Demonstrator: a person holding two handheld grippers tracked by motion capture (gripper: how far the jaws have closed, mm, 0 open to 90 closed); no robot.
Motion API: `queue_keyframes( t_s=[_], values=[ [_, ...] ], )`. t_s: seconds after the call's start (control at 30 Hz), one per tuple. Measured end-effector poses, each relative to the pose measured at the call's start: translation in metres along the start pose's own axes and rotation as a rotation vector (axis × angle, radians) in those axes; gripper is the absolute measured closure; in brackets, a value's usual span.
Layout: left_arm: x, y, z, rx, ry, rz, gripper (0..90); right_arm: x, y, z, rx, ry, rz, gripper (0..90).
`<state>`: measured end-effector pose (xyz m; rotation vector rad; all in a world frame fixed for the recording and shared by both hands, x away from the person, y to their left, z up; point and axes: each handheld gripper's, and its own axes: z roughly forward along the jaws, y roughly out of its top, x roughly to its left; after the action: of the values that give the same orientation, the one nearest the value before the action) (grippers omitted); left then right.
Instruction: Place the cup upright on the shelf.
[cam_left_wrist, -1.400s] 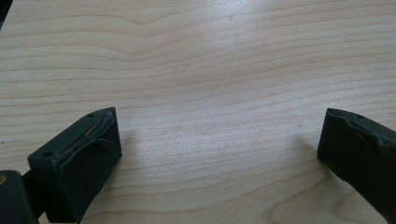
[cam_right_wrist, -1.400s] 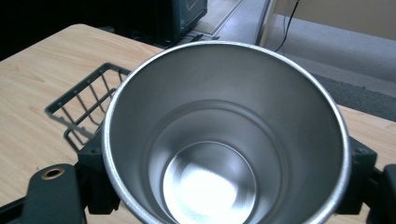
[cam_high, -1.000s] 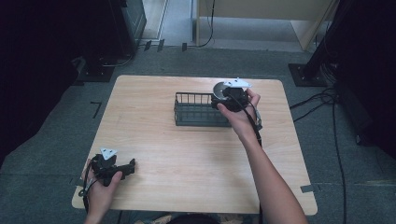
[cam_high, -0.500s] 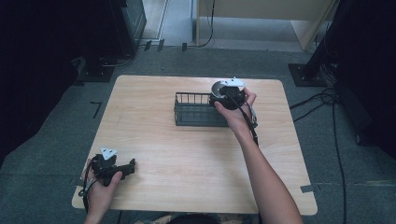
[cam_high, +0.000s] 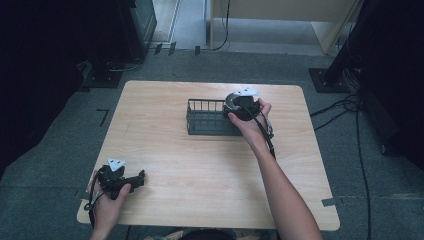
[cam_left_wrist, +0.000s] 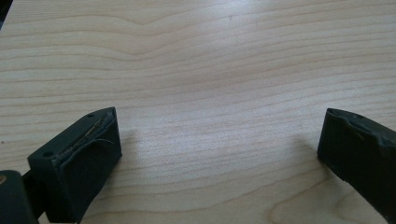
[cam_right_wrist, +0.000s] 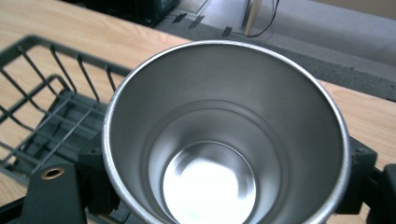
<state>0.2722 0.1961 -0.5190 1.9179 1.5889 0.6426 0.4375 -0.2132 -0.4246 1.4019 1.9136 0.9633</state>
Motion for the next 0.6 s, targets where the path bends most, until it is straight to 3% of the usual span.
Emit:
queue_keyframes(
  t_s=[0.6],
  values=[
    [0.0000,0.0000,0.0000,0.000,0.000,0.000,0.0,0.0038,-0.0068,0.0060,0.070,0.027,-0.005,18.1]
  ],
)
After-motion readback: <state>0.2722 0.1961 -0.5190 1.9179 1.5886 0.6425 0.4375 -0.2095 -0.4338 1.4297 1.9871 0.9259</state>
